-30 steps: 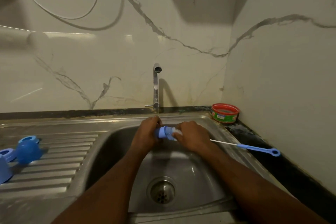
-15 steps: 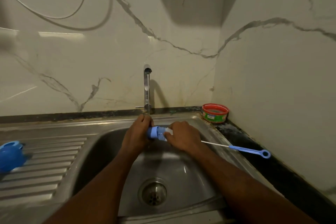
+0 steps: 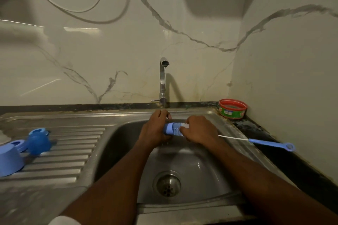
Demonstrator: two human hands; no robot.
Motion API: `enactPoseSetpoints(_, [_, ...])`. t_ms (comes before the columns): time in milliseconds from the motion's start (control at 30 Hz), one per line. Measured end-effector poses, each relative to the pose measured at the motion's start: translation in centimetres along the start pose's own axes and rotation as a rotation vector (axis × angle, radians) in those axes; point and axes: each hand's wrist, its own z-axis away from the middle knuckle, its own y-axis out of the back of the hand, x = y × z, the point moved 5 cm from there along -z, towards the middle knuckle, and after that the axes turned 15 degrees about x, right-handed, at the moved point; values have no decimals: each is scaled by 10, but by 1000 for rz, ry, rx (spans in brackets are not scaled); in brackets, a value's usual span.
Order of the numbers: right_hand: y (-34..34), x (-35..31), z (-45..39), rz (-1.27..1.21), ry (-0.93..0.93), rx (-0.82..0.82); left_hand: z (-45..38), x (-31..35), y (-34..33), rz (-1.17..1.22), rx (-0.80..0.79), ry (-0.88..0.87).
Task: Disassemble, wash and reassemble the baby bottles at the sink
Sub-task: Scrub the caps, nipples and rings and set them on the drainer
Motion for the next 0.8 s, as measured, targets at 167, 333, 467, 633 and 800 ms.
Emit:
enactPoseSetpoints(167, [3, 2, 3, 22, 59, 52, 16, 11, -14, 195, -377, 13])
enactPoseSetpoints(333, [14, 9, 1, 22, 45, 60, 5, 3, 3, -71, -239, 112])
enactPoseSetpoints(467, [20, 16, -2, 70, 106, -11, 6, -9, 6, -259, -295, 125])
enactPoseSetpoints(633, [18, 11, 4, 137, 116, -29, 8, -2, -2, -200, -335, 180])
enactPoseSetpoints(800, [19, 12, 5, 154, 100, -45, 8, -7, 3, -150, -205, 258])
